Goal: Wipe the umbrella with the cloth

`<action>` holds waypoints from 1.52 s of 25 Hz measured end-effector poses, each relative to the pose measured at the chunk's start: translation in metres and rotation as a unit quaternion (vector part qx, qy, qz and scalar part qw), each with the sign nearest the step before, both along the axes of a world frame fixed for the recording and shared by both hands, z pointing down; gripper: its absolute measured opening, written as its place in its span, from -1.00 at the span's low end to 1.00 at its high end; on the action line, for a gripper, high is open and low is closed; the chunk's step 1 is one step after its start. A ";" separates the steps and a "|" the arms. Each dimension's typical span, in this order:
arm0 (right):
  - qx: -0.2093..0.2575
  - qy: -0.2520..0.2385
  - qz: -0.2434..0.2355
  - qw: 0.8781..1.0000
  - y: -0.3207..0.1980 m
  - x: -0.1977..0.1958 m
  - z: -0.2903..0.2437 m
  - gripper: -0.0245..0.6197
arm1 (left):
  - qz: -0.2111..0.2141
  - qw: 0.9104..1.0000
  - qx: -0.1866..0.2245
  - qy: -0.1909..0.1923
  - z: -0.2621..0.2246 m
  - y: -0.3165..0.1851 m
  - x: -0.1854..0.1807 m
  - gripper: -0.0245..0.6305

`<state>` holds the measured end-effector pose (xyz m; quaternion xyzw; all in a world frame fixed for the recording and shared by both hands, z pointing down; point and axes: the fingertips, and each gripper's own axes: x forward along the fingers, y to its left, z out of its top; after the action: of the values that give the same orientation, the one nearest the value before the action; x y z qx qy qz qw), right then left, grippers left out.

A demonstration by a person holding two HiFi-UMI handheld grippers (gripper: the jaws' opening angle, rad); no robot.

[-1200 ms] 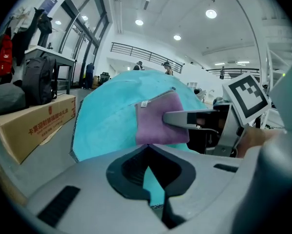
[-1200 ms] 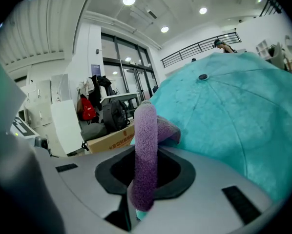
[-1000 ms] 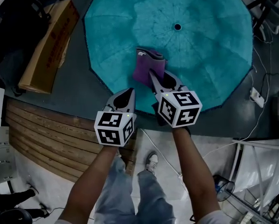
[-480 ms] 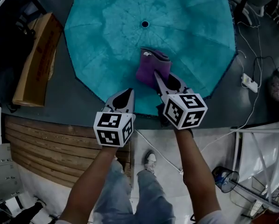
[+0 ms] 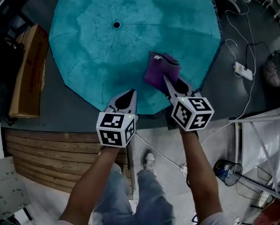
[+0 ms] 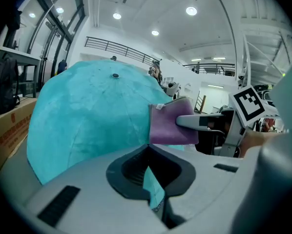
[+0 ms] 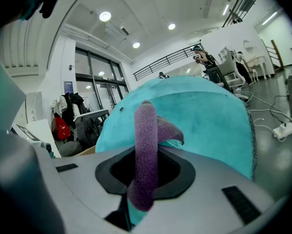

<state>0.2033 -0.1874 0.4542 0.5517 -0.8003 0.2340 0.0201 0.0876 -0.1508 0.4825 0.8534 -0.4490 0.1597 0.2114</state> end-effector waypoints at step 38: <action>0.038 0.026 -0.139 0.989 0.051 -0.112 -0.001 -0.70 | -0.095 0.995 -0.004 -0.006 0.032 0.010 -0.085 -0.91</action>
<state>0.0909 -0.1369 0.4534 0.4416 -0.8767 0.1835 0.0523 0.0027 -0.1408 0.5147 0.8048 -0.5291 0.1456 0.2260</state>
